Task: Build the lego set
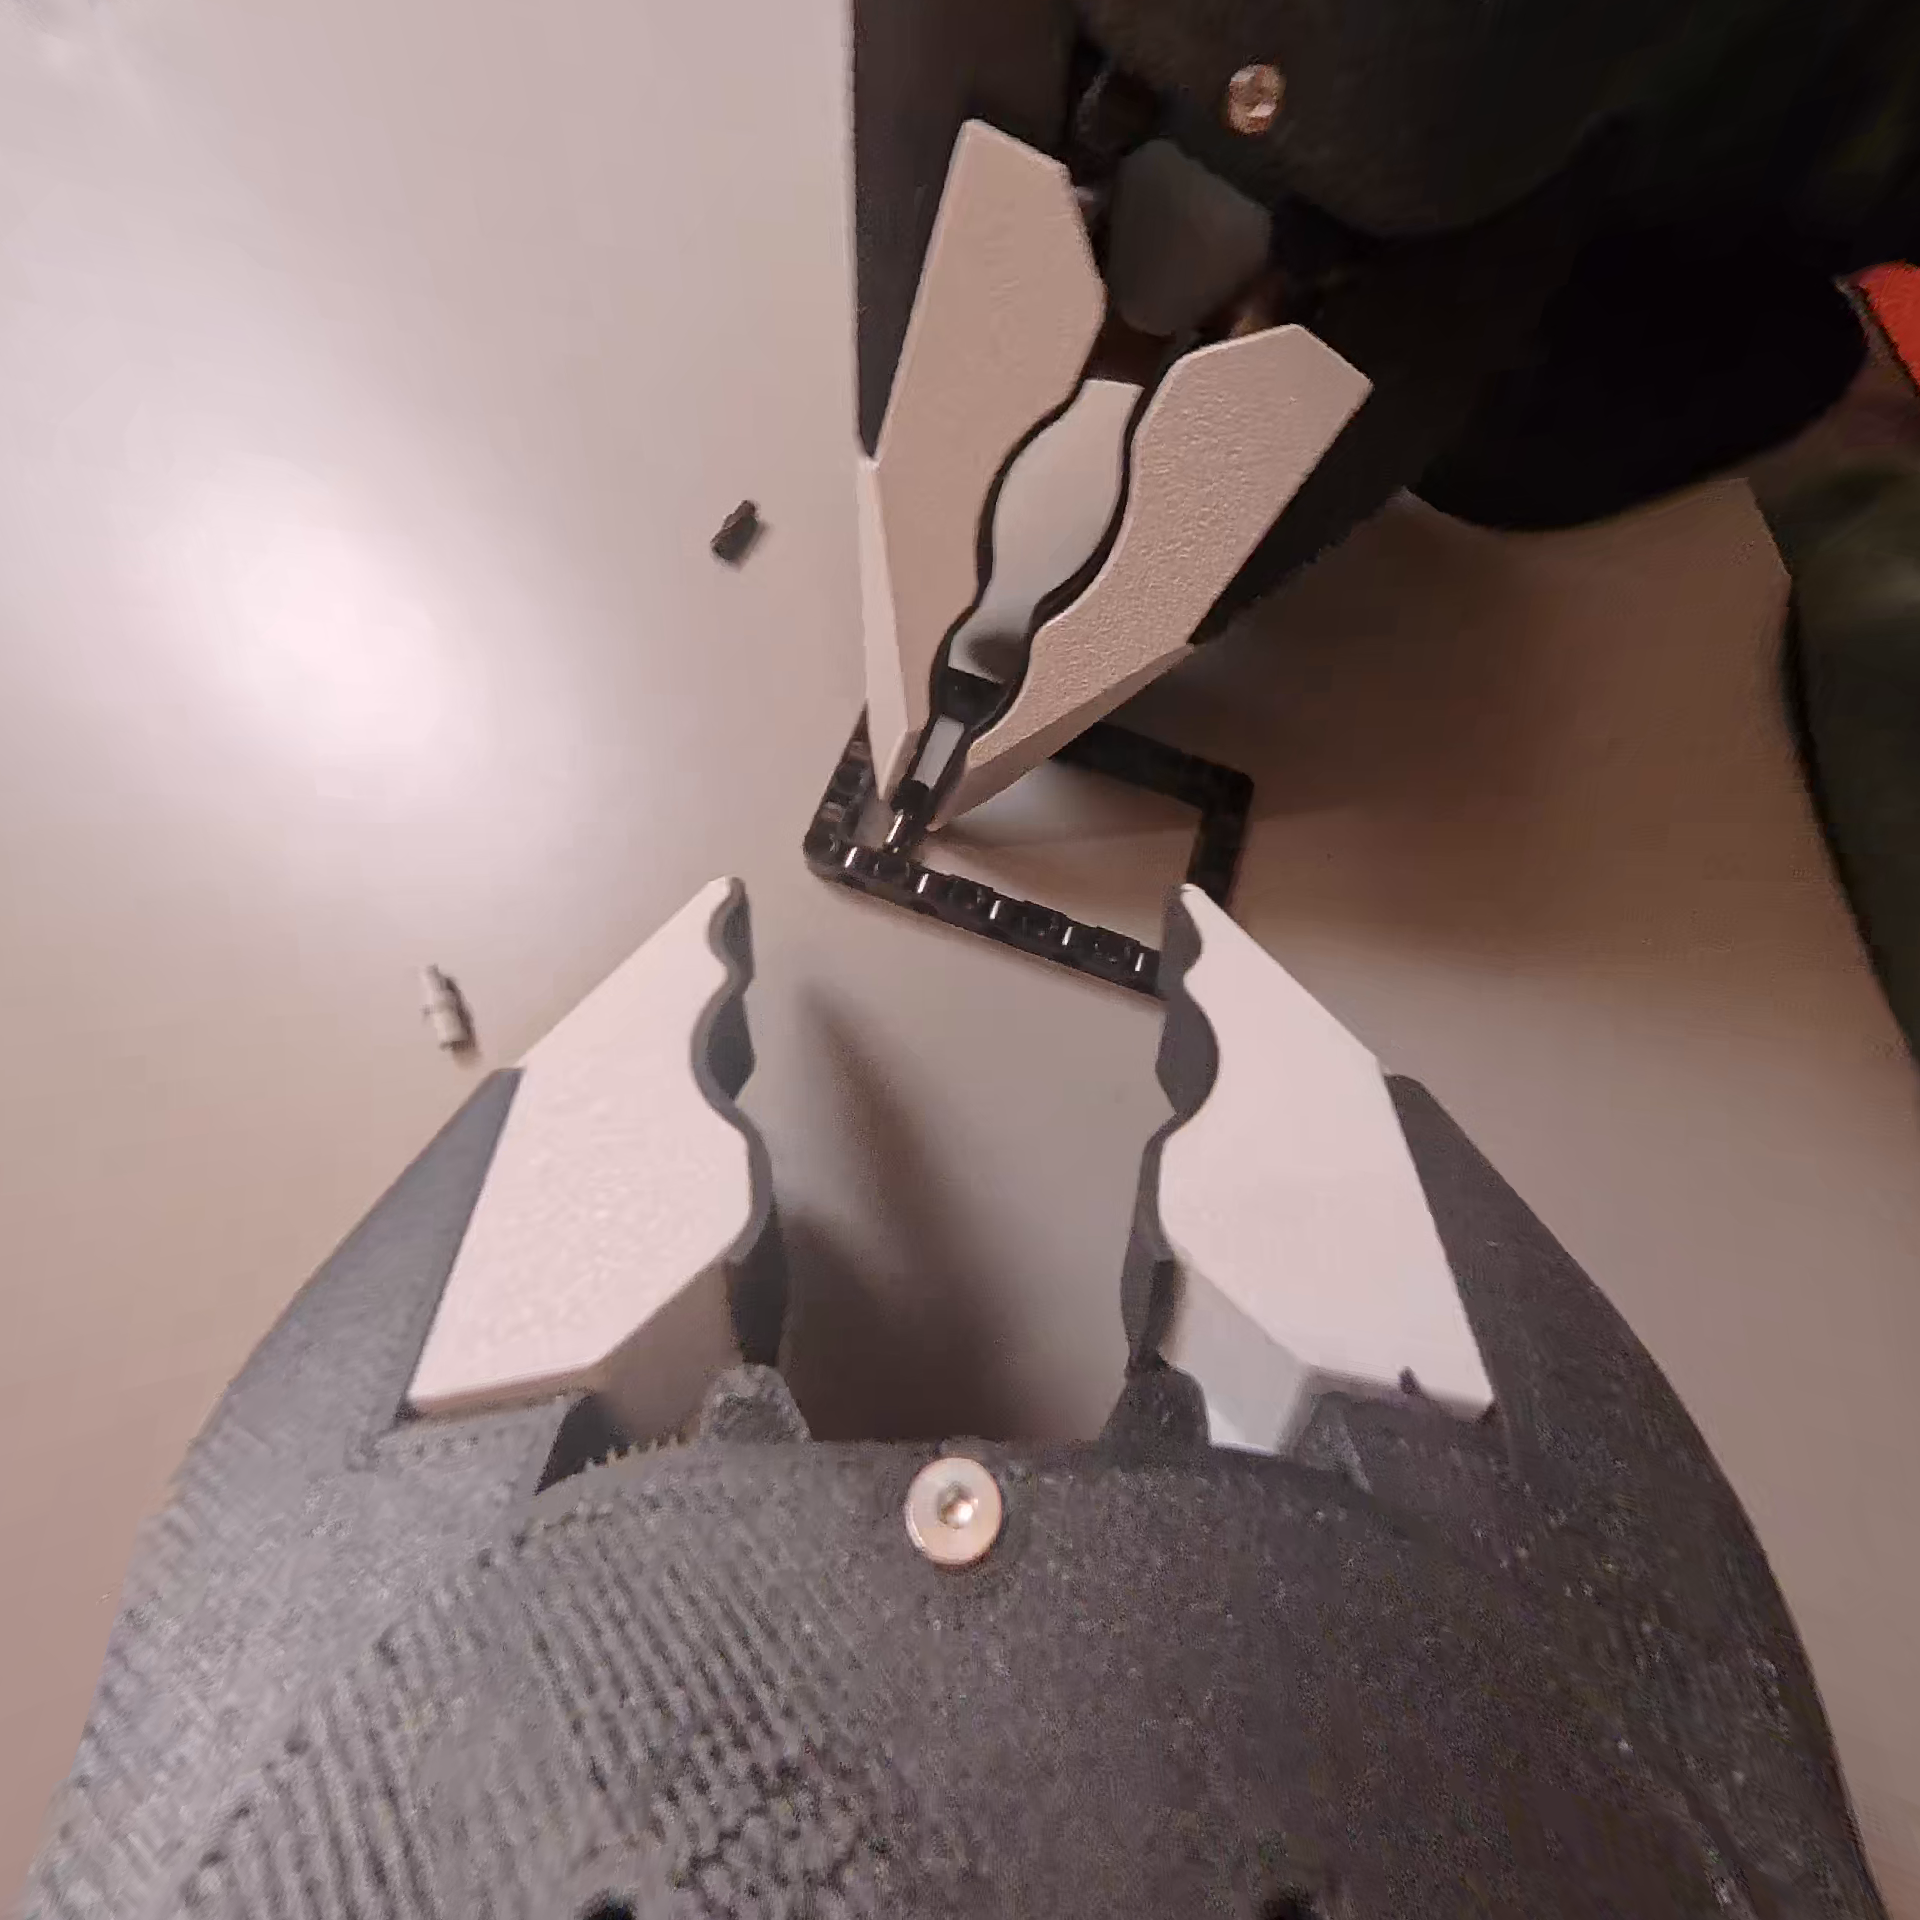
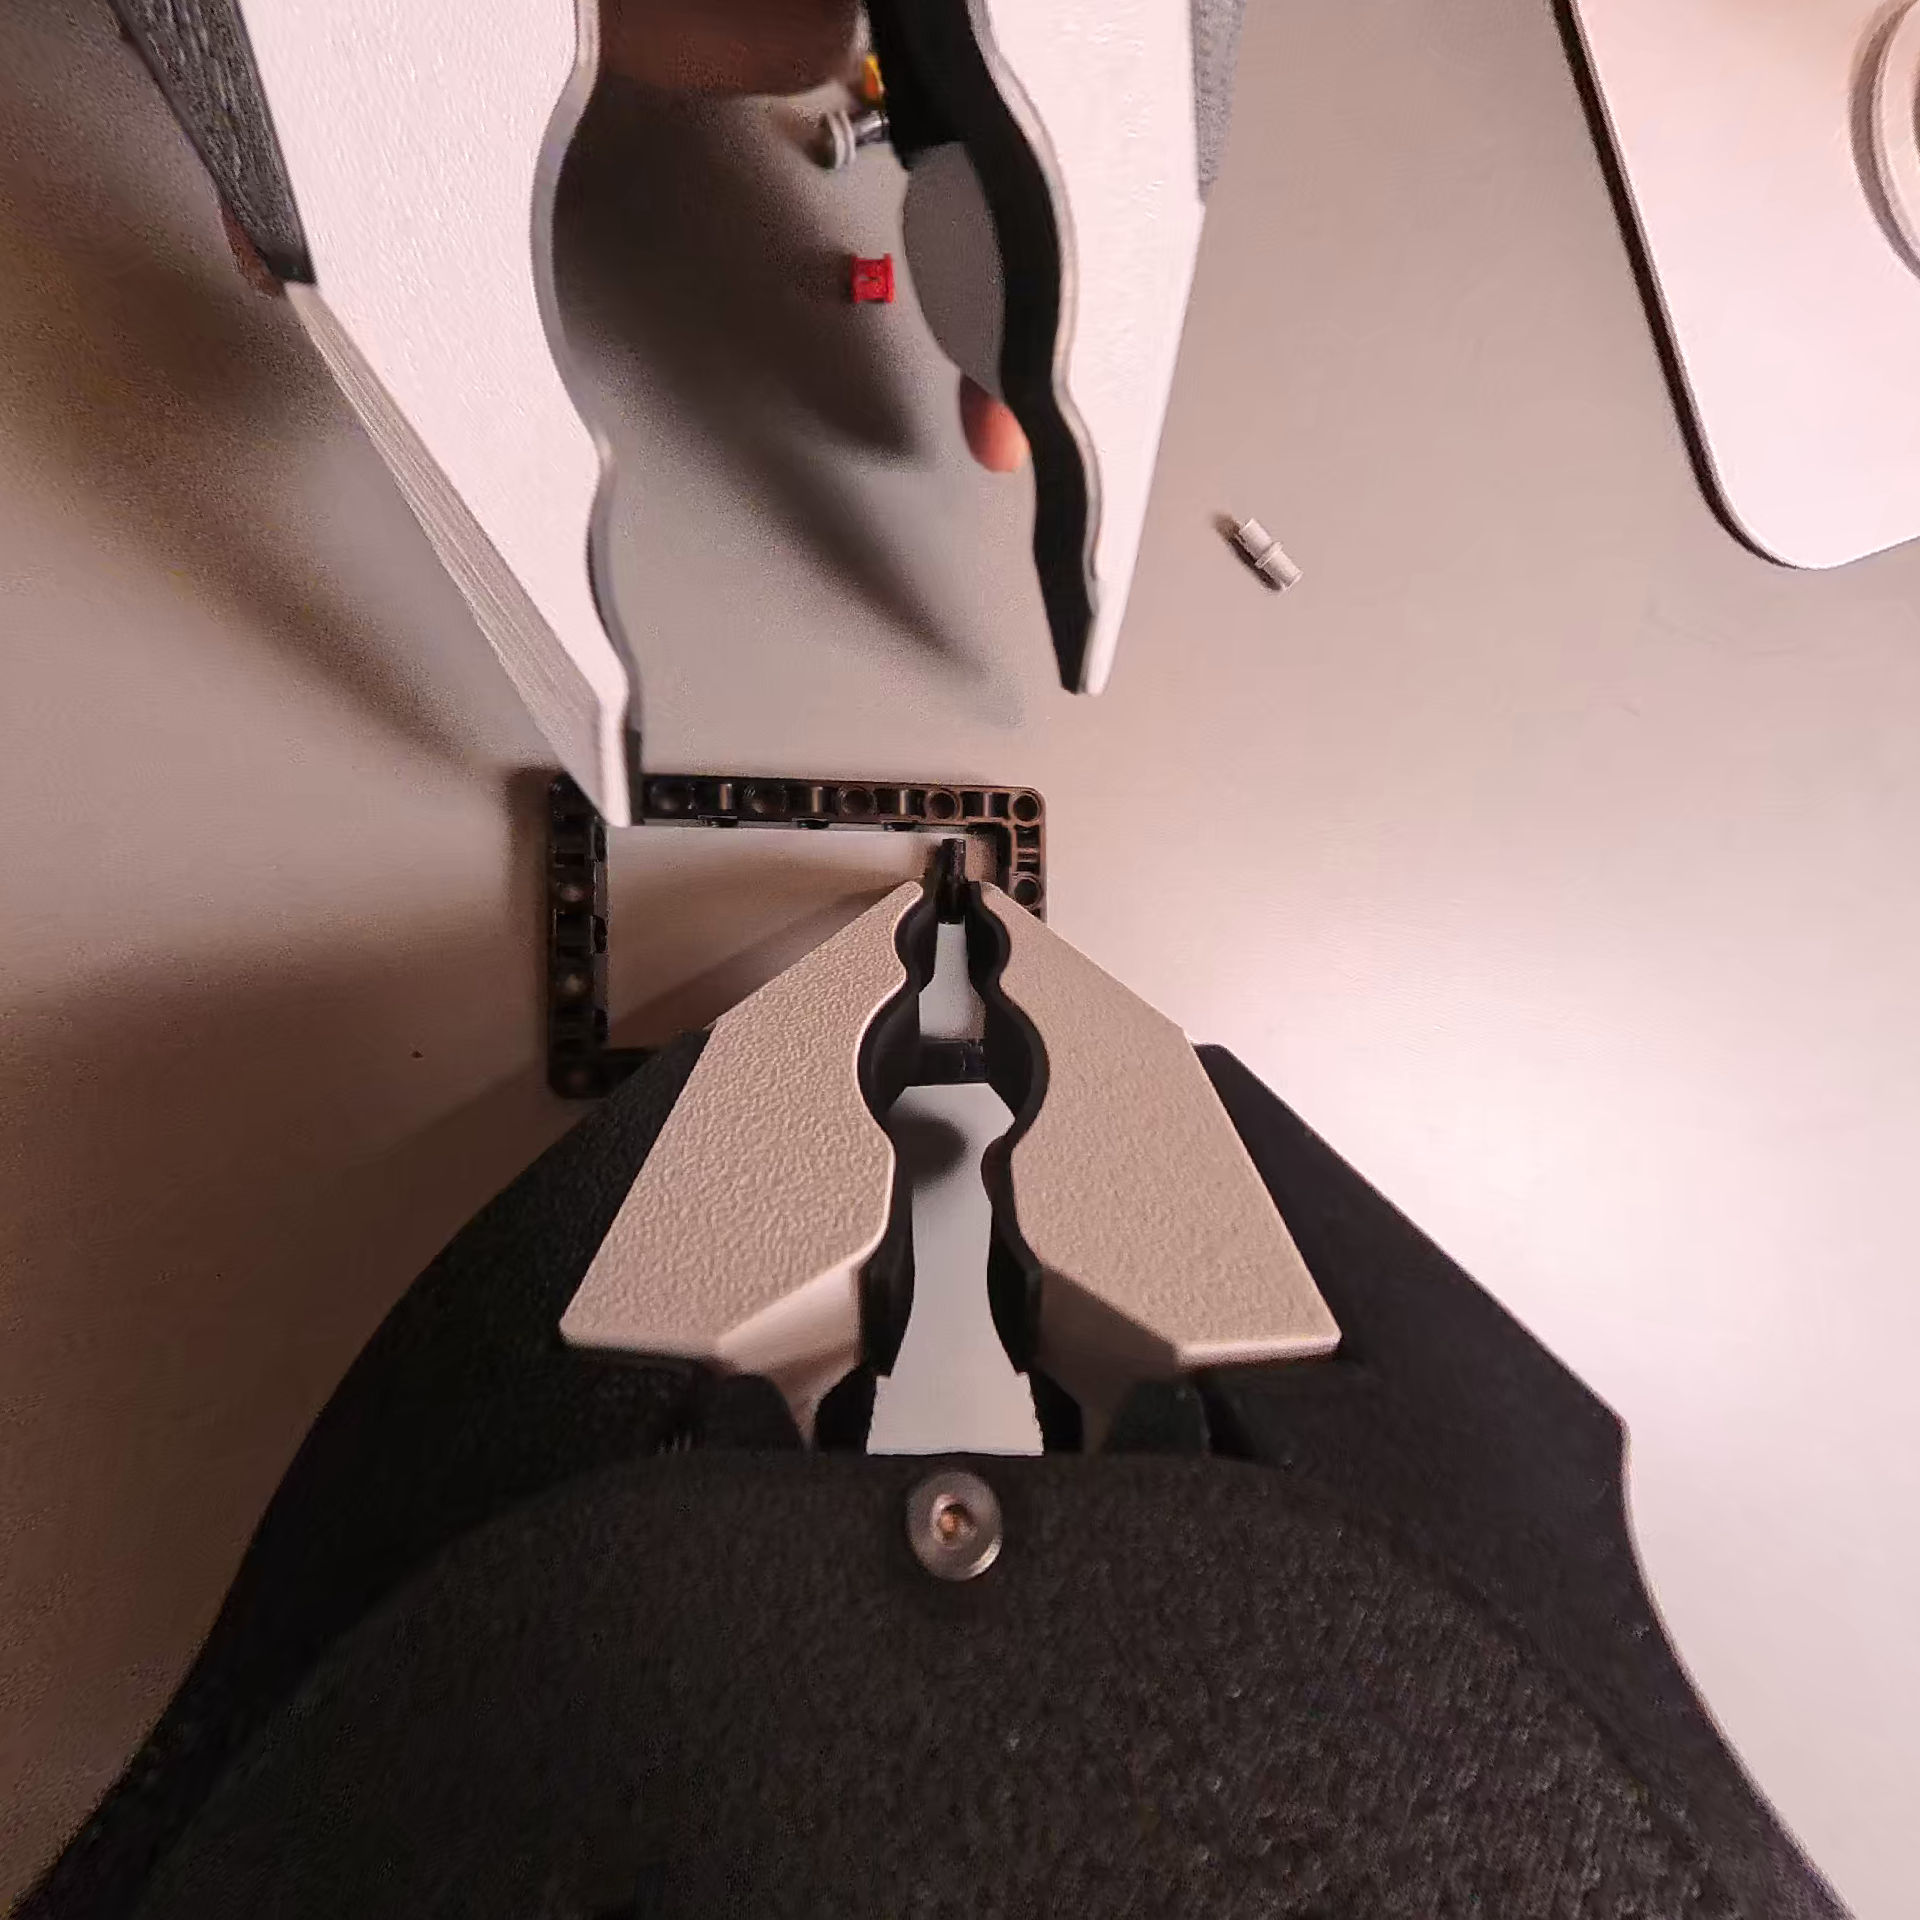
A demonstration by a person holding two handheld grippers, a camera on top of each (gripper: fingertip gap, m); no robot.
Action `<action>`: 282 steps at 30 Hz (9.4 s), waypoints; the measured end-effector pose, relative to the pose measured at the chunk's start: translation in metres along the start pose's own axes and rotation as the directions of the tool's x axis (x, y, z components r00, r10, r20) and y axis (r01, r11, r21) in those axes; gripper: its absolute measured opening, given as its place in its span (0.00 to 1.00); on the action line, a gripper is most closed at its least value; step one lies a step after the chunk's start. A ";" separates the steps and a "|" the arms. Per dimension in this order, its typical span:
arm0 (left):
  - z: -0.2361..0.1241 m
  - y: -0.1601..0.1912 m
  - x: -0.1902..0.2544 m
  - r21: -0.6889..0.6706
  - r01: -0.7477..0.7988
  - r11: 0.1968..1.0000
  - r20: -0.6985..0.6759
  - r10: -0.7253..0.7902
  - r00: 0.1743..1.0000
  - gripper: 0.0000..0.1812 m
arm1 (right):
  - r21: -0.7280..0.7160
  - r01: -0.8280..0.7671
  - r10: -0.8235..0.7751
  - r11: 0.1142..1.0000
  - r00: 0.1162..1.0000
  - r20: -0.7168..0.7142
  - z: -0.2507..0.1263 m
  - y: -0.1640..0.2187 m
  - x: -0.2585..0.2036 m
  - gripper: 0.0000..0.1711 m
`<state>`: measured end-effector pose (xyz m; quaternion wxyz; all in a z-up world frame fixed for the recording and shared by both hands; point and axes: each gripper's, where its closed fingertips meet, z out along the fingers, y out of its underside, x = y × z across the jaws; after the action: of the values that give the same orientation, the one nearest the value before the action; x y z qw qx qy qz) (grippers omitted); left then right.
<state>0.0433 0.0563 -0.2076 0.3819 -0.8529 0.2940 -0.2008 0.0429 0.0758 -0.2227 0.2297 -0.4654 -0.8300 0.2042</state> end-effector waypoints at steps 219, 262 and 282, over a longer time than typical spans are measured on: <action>-0.062 -0.009 0.008 0.357 0.085 0.930 0.281 -0.194 0.940 0.03 | -0.014 -0.118 0.118 0.993 0.990 0.071 -0.025 0.033 -0.032 0.02; -0.055 0.001 0.008 0.327 0.140 0.935 0.242 -0.226 0.944 0.03 | 0.077 -0.010 -0.012 0.997 0.960 0.280 -0.024 0.025 -0.037 0.07; -0.047 -0.006 0.021 0.373 0.352 0.858 0.015 -0.386 0.923 0.03 | 0.157 0.618 -0.599 0.770 0.786 -0.154 -0.078 -0.054 -0.014 0.01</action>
<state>0.0346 0.0205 -0.1708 0.5001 -0.8159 0.0654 -0.2826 0.0577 0.0473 -0.1325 0.3680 -0.1553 -0.8992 0.1785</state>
